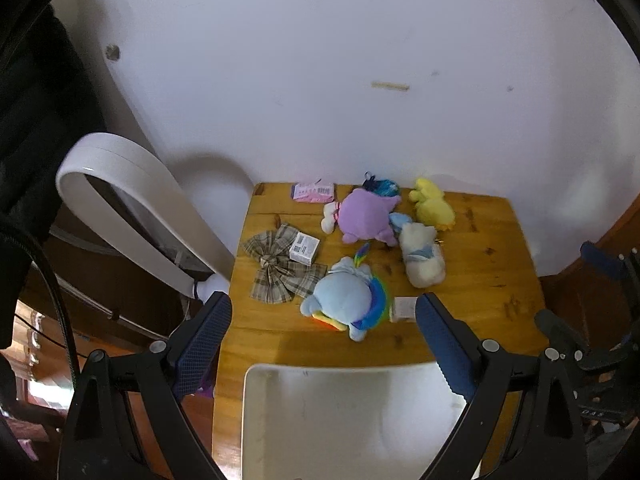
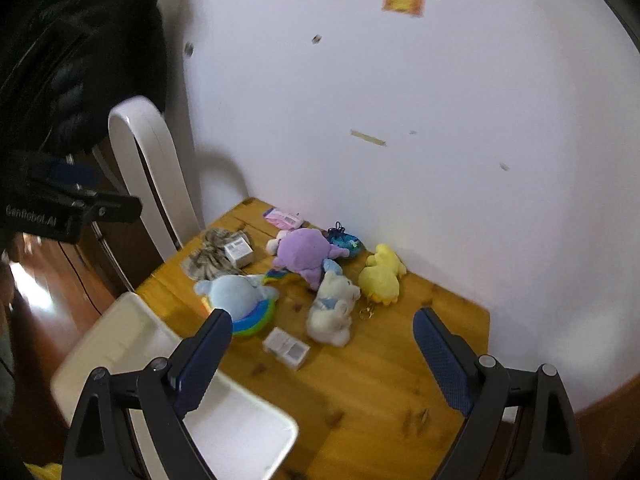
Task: Organize objects
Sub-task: 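Move both tools toward the light-blue pony and white label card, then grasp the light-blue pony with the left tool while the right tool grasps the white card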
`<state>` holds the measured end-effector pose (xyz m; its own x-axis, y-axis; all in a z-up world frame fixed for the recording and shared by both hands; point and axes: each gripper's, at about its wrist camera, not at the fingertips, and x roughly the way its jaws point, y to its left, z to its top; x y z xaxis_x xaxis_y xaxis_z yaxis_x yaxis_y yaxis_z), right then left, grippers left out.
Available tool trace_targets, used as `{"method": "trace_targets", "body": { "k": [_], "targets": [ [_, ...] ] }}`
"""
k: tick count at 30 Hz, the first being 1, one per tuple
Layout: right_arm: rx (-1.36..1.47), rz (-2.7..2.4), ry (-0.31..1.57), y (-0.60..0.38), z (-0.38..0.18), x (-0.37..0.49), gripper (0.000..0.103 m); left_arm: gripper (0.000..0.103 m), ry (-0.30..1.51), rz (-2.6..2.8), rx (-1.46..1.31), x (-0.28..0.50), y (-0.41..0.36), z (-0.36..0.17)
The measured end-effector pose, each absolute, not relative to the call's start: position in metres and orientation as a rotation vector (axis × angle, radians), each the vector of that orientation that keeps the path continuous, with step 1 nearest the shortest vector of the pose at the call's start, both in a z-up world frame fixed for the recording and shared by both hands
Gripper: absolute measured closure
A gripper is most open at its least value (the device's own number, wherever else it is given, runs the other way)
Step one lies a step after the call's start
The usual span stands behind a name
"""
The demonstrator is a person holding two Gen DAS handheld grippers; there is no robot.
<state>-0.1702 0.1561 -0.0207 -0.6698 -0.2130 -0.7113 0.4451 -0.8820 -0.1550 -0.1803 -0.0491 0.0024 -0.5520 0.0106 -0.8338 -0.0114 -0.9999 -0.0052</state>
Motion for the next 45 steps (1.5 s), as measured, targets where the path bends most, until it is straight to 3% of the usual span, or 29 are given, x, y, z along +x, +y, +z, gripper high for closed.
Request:
{"method": "trace_targets", "body": {
  "k": [5, 10, 20, 30, 33, 38, 42, 45],
  "targets": [
    [1.034, -2.418, 0.504, 0.145, -0.061, -0.201, 0.011, 0.008, -0.126, 2.604, -1.620, -0.223, -0.047, -0.044],
    [1.087, -2.241, 0.537, 0.134, -0.113, -0.228, 0.024, 0.008, -0.154, 2.531, -1.759, -0.255, -0.043, -0.095],
    [1.188, -2.022, 0.494, 0.120, -0.187, -0.261, 0.032, 0.009, -0.250, 2.364, -2.046, -0.293, -0.047, -0.184],
    [1.216, -1.951, 0.575, 0.109, -0.220, -0.263, 0.033, 0.009, -0.357, 2.311, -2.074, -0.298, -0.051, -0.210],
    [1.228, -1.930, 0.595, 0.107, -0.226, -0.263, 0.041, 0.009, -0.373, 2.317, -2.056, -0.298, -0.050, -0.210],
    [1.243, -1.919, 0.626, 0.100, -0.235, -0.263, 0.045, 0.008, -0.385, 2.308, -2.052, -0.296, -0.045, -0.211],
    [1.274, -1.893, 0.627, 0.097, -0.242, -0.265, 0.065, 0.008, -0.451, 2.241, -2.059, -0.294, -0.043, -0.218],
    [1.271, -1.898, 0.638, 0.098, -0.243, -0.264, 0.068, 0.008, -0.500, 2.209, -2.062, -0.292, -0.041, -0.224]
  ]
}}
